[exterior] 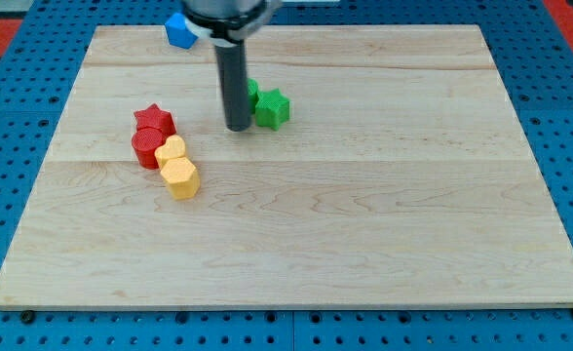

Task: Slide the green star along with the green circle to the blue cube

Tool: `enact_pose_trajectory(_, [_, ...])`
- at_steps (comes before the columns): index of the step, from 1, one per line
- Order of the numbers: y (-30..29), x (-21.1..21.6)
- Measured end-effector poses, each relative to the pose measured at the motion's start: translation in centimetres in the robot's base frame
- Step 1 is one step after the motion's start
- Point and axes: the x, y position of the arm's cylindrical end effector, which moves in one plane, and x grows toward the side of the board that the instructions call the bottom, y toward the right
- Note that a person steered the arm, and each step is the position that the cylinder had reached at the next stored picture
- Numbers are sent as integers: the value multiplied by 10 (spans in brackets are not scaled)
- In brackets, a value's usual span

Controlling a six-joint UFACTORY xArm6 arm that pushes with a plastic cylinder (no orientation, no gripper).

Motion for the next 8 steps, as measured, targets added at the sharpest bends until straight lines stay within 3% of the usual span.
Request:
enact_pose_trajectory(1, [1,16])
enact_pose_trajectory(2, [77,20])
enact_pose_trajectory(3, [108,5])
enact_pose_trajectory(6, [9,-22])
enact_pose_trajectory(8, [14,-25])
